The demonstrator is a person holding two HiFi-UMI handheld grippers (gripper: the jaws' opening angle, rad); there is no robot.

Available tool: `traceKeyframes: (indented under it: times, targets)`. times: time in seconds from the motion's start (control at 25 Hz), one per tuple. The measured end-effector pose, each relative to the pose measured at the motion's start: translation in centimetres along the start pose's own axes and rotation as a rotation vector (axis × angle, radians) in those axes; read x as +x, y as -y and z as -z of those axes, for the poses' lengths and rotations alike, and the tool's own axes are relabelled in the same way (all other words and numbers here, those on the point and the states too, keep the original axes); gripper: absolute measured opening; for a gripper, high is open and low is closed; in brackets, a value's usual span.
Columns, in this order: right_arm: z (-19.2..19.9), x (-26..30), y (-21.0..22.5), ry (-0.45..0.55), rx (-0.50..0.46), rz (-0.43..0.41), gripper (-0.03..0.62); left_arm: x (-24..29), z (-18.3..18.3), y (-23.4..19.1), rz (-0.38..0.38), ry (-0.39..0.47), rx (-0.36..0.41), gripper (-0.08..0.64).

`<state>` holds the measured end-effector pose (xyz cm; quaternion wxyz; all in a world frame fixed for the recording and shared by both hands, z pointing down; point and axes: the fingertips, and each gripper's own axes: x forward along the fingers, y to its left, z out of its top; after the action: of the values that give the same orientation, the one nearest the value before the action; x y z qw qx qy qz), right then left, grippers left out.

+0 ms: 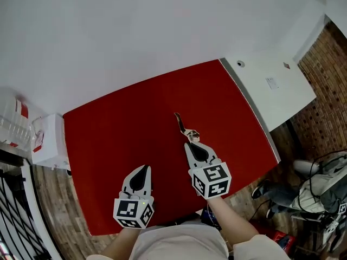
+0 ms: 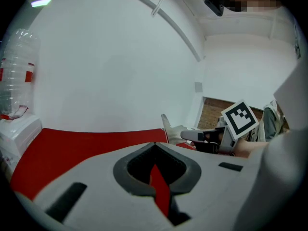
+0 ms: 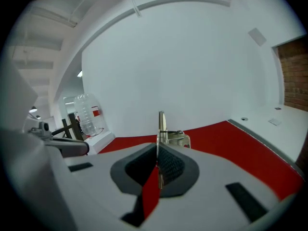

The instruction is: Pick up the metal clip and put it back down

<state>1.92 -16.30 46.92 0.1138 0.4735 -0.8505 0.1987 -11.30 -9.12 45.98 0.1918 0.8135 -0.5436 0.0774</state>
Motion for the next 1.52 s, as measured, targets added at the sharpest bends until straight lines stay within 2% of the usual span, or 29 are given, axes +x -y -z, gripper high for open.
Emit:
traceKeyframes:
  times: [0.2, 0.36, 0.6, 1.16, 1.52]
  targets:
    - [-0.7, -3.5, -1.9, 0.036, -0.035, 0.016, 0.008, -1.6, -1.7, 0.9, 0.012, 0.046, 0.019, 0.003]
    - [-0.9, -5.9, -2.8, 0.046, -0.061, 0.045, 0.008, -2.6, -2.0, 1.2, 0.011, 0.053, 0.020, 0.003]
    - [0.0, -8.4, -3.9, 0.050, -0.043, 0.063, 0.008, -3.7, -1.6, 1.8, 0.008, 0.051, 0.030, 0.003]
    - [-0.3, -9.1, -6.0, 0.062, -0.051, 0.005, 0.008, -4.6, -1.2, 2.7, 0.000, 0.055, 0.018, 0.003]
    - [-0.7, -9.2, -6.1, 0.067, -0.053, -0.001, 0.008, -5.0, -1.3, 3.1, 0.005, 0.059, 0.021, 0.003]
